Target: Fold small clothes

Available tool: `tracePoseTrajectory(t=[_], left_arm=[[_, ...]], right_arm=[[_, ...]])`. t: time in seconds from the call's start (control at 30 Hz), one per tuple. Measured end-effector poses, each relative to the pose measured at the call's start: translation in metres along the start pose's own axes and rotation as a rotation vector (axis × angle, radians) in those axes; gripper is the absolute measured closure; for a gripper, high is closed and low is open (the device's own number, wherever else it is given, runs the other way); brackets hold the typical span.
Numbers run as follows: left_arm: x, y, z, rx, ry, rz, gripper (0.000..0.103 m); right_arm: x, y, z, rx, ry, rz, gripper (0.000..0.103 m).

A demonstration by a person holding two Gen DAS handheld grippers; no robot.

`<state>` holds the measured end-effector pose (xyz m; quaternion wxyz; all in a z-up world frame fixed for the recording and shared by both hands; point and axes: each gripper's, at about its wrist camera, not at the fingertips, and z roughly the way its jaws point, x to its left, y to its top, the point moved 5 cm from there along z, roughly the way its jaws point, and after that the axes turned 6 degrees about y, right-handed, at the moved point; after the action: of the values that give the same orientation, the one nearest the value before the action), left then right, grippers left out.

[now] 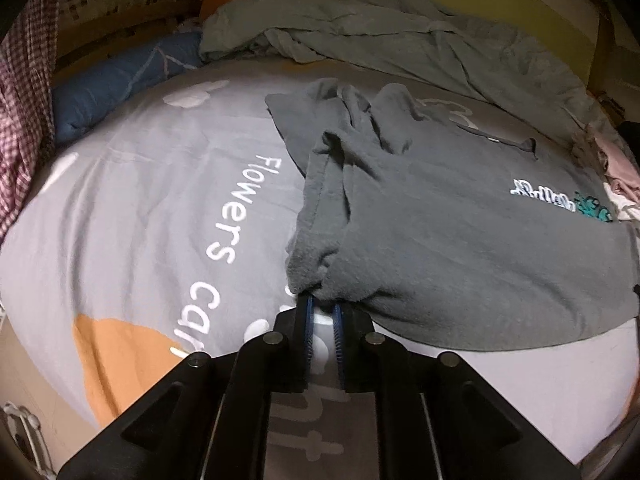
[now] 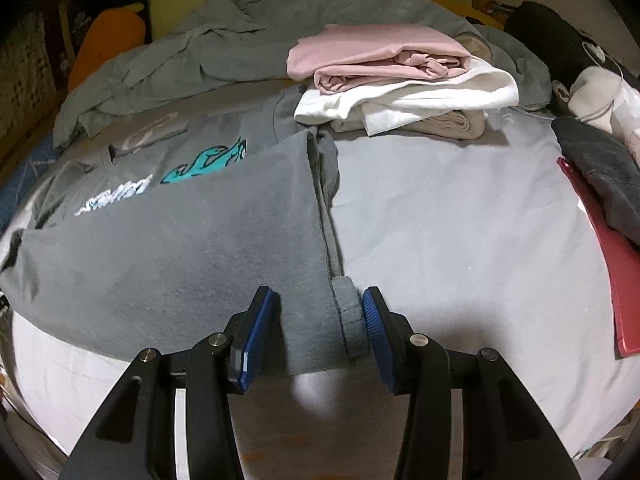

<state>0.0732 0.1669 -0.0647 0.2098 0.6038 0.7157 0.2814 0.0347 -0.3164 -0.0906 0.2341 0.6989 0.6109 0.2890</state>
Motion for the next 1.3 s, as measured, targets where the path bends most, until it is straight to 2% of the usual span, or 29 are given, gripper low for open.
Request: tracePoseTrajectory(t=[0.07, 0.1, 0.13, 0.23, 0.27, 0.33, 0.4, 0.5, 0.53, 0.57, 0.67, 0.73, 0.8, 0.83, 0.87, 0.93, 0.97, 1.0, 1.03, 1.07, 1.1, 1.17, 1.23, 1.27, 1.3], left_arm=[[0.002, 0.001, -0.005, -0.042, 0.053, 0.013, 0.102], [0.005, 0.002, -0.011, -0.069, 0.071, 0.009, 0.103], [0.010, 0.005, -0.019, -0.107, 0.082, -0.006, 0.103], [0.017, 0.012, -0.046, -0.218, 0.079, -0.025, 0.102], [0.018, 0.014, -0.048, -0.229, 0.094, -0.011, 0.102], [0.019, 0.011, -0.041, -0.191, 0.118, 0.006, 0.102], [0.018, 0.003, -0.029, -0.121, 0.134, 0.026, 0.102], [0.032, -0.010, -0.016, -0.044, 0.278, 0.034, 0.102], [0.041, -0.010, -0.015, -0.035, 0.261, -0.007, 0.102], [0.048, -0.009, -0.019, -0.042, 0.200, -0.056, 0.102], [0.052, 0.001, -0.052, -0.175, -0.069, -0.150, 0.102], [0.045, 0.006, -0.072, -0.236, -0.218, -0.125, 0.102], [0.033, 0.007, -0.079, -0.250, -0.297, -0.071, 0.101], [0.024, 0.007, -0.076, -0.224, -0.309, -0.035, 0.100], [0.015, 0.005, -0.069, -0.196, -0.294, 0.001, 0.100], [-0.001, 0.002, -0.052, -0.151, -0.205, 0.071, 0.097], [-0.009, 0.002, -0.044, -0.136, -0.145, 0.111, 0.089], [-0.015, 0.002, -0.042, -0.140, -0.099, 0.142, 0.075], [-0.022, 0.002, -0.042, -0.157, -0.076, 0.172, 0.066], [-0.026, 0.003, -0.043, -0.170, -0.072, 0.189, 0.049], [-0.029, 0.003, -0.045, -0.182, -0.071, 0.202, 0.042], [-0.032, 0.003, -0.037, -0.181, -0.025, 0.237, 0.042], [-0.025, 0.004, -0.017, -0.123, 0.081, 0.232, 0.049], [-0.015, 0.007, -0.008, -0.086, 0.139, 0.199, 0.056], [-0.002, 0.010, 0.002, -0.045, 0.146, 0.137, 0.055]], right_arm=[[-0.001, 0.000, -0.001, -0.014, -0.036, -0.002, 0.067], [0.000, 0.000, -0.001, -0.011, -0.026, -0.006, 0.075], [0.001, 0.000, -0.001, -0.008, -0.022, -0.013, 0.079], [0.002, 0.000, 0.000, -0.012, -0.053, -0.034, 0.085], [0.002, 0.000, 0.000, -0.013, -0.057, -0.028, 0.085], [0.001, 0.001, 0.001, -0.007, -0.057, -0.020, 0.086], [0.002, 0.001, 0.001, -0.006, -0.062, -0.026, 0.086], [0.002, 0.000, 0.001, -0.004, -0.065, -0.035, 0.086], [0.001, 0.000, 0.001, -0.005, -0.066, -0.032, 0.086], [0.000, 0.001, 0.001, -0.006, -0.061, -0.025, 0.086], [-0.001, 0.001, -0.003, -0.028, -0.029, 0.000, 0.086], [-0.004, 0.004, -0.010, -0.073, -0.020, 0.025, 0.086], [-0.005, 0.007, -0.018, -0.115, -0.036, 0.026, 0.086], [-0.005, 0.009, -0.022, -0.134, -0.040, 0.023, 0.086], [-0.004, 0.010, -0.025, -0.147, -0.033, 0.019, 0.086], [-0.004, 0.011, -0.027, -0.152, -0.031, 0.019, 0.086], [-0.003, 0.011, -0.026, -0.149, -0.035, 0.016, 0.086], [-0.002, 0.011, -0.024, -0.141, -0.036, 0.011, 0.086], [-0.002, 0.011, -0.022, -0.131, -0.039, 0.007, 0.086], [-0.002, 0.010, -0.020, -0.124, -0.044, 0.008, 0.086], [-0.003, 0.009, -0.019, -0.118, -0.045, 0.009, 0.086], [-0.005, 0.009, -0.017, -0.108, -0.042, 0.018, 0.086], [-0.007, 0.008, -0.016, -0.104, -0.040, 0.026, 0.086], [-0.008, 0.007, -0.015, -0.099, -0.040, 0.028, 0.086], [-0.008, 0.006, -0.014, -0.095, -0.042, 0.028, 0.086]])
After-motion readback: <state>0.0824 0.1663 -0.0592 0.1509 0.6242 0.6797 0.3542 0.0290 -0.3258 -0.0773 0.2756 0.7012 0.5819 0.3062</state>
